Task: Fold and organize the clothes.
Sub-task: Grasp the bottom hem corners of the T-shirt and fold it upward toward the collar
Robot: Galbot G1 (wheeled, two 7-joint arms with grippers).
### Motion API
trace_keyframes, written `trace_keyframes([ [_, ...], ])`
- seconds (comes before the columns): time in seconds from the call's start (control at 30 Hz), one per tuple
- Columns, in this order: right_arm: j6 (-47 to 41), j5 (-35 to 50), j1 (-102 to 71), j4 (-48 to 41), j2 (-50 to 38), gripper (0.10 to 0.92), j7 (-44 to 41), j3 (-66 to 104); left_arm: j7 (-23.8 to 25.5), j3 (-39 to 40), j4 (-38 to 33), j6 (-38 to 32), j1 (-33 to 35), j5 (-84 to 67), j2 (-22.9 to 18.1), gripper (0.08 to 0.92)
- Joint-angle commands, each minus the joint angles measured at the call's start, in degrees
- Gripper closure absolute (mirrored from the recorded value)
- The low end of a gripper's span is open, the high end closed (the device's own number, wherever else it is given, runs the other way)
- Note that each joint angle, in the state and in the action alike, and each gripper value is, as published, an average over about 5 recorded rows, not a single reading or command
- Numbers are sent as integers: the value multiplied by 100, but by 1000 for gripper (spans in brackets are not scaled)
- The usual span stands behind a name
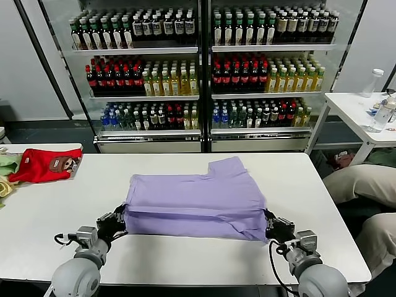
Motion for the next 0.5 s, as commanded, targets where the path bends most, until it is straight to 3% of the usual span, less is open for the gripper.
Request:
trace_keyframes([
  [0.03, -25, -62, 227, -245, 116, 715, 11, -181, 171, 120, 504, 18, -257, 409, 32, 686],
  [0.33, -268, 7, -1242, 950, -275, 465, 114, 589, -237, -330, -1213, 408, 1473, -289, 394, 427],
  [0.5, -375, -163, -1492, 915, -140, 326, 244, 400, -363, -266, -932, 511, 1473, -376, 326, 280],
])
